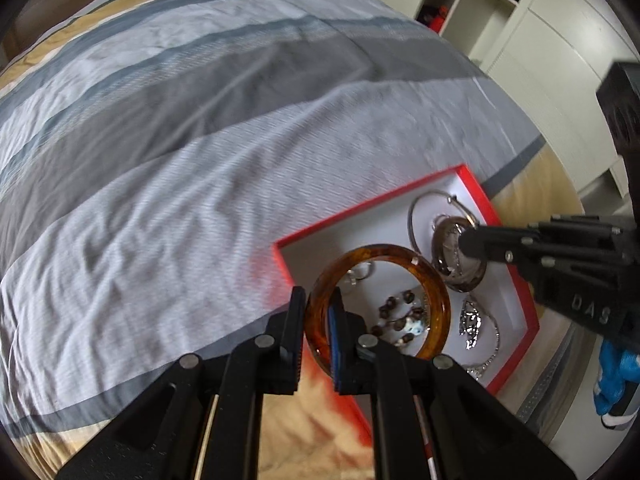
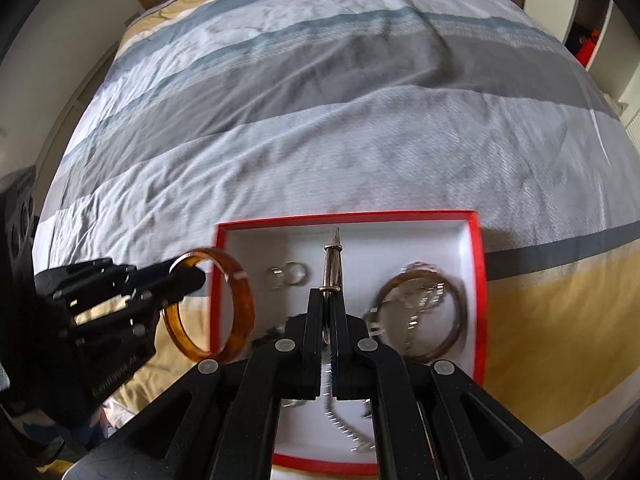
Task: Organize jewelry
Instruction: 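Carry the hoop and amber bangle into the red box and open both tools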
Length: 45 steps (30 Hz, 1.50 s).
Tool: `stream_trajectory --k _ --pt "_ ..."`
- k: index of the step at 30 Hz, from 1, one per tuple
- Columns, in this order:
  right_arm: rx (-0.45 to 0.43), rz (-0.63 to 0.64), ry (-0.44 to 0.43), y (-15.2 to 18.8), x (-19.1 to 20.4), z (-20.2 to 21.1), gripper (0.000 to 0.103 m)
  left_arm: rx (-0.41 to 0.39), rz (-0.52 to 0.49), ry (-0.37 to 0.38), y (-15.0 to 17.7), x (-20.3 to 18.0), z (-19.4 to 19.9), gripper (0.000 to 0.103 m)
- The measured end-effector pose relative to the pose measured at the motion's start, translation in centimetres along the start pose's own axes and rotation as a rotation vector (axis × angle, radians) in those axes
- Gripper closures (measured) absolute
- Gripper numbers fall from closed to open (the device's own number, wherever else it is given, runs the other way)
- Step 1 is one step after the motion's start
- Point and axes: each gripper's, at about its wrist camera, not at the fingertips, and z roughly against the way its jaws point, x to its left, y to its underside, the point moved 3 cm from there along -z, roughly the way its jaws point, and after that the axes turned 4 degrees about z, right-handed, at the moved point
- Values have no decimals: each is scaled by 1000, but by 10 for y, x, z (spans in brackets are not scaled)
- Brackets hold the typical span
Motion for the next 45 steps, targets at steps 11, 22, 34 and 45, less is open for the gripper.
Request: stream_trajectory --k 11,22,34,45 --pt "33 -67 22 3 -60 -17 99 77 -54 -9 -4 -31 -49 94" --pt "58 -105 54 13 -89 -31 99 94 -53 -31 -3 -28 -61 93" --pt "-13 -87 61 15 -80 -16 98 22 -55 -22 3 -24 -54 92" --pt "-159 9 90 30 -61 -11 98 -182 7 87 27 0 -16 92"
